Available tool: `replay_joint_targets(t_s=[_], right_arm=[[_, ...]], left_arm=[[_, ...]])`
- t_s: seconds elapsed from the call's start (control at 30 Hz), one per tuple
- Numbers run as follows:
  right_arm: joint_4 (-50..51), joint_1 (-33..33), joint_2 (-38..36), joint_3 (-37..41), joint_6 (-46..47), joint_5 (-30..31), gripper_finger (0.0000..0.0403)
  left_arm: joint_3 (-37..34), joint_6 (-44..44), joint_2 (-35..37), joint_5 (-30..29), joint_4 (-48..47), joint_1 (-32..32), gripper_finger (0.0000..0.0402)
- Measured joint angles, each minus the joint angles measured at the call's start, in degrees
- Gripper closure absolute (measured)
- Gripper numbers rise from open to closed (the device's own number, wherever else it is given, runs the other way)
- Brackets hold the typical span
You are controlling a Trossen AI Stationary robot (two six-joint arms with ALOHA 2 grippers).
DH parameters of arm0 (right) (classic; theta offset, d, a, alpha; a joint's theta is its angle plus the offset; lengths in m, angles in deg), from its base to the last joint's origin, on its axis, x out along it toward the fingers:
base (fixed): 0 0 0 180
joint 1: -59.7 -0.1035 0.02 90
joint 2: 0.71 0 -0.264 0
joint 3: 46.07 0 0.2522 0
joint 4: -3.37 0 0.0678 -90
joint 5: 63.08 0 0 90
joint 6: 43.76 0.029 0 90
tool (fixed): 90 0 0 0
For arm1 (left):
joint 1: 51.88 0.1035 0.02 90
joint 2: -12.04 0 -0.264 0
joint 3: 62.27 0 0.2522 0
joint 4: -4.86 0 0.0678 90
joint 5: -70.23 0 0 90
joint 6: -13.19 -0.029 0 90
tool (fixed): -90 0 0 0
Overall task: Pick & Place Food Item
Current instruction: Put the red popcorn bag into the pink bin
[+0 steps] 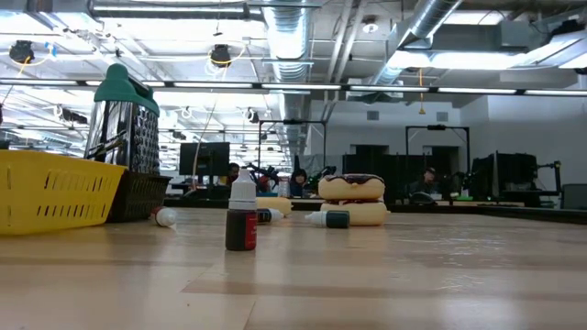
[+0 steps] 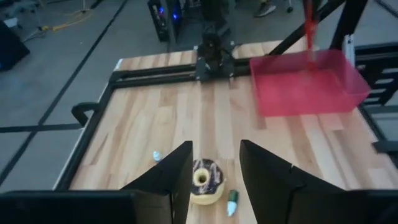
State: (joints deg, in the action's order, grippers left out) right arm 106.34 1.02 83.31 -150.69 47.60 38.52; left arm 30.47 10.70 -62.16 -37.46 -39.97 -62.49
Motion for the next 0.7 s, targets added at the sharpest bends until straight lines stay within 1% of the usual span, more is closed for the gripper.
replay_joint_targets(t_s=[0.03, 0.1, 0.2, 0.27, 0.37, 0.6, 0.7], right_arm=[[0.4, 0.2, 1.3, 0.3, -0.2, -0.1, 0.0398], [1.2, 0.5, 5.0, 0.3, -1.6, -2.8, 0.0398], [0.4, 0.6, 10.8, 0.7, -3.4, -2.9, 0.0398], [1.1, 0.6, 13.7, 1.8, -3.5, -3.7, 0.0398], [0.5, 0.6, 18.1, 3.3, -2.4, -6.6, 0.0398], [0.7, -1.3, 22.4, 4.1, 1.8, -7.2, 0.0397], [-0.1, -2.3, 22.8, 3.8, 5.6, -7.4, 0.0371]], left_arm=[[0.0, -0.2, -0.2, 0.0, 0.2, 0.0, 0.0276], [0.1, -0.3, -0.7, -0.6, 0.7, 0.1, 0.0277], [0.0, -0.3, -1.8, -0.8, -0.3, 0.0, 0.0275], [0.0, -0.3, -2.5, -0.9, -0.8, -0.2, 0.0273], [0.0, -0.3, -3.6, -0.8, -0.5, -0.6, 0.0269], [0.0, -0.3, -3.6, -0.8, -0.7, -0.8, 0.0268], [0.0, 0.1, -3.4, -0.8, -0.5, -1.1, 0.0266]])
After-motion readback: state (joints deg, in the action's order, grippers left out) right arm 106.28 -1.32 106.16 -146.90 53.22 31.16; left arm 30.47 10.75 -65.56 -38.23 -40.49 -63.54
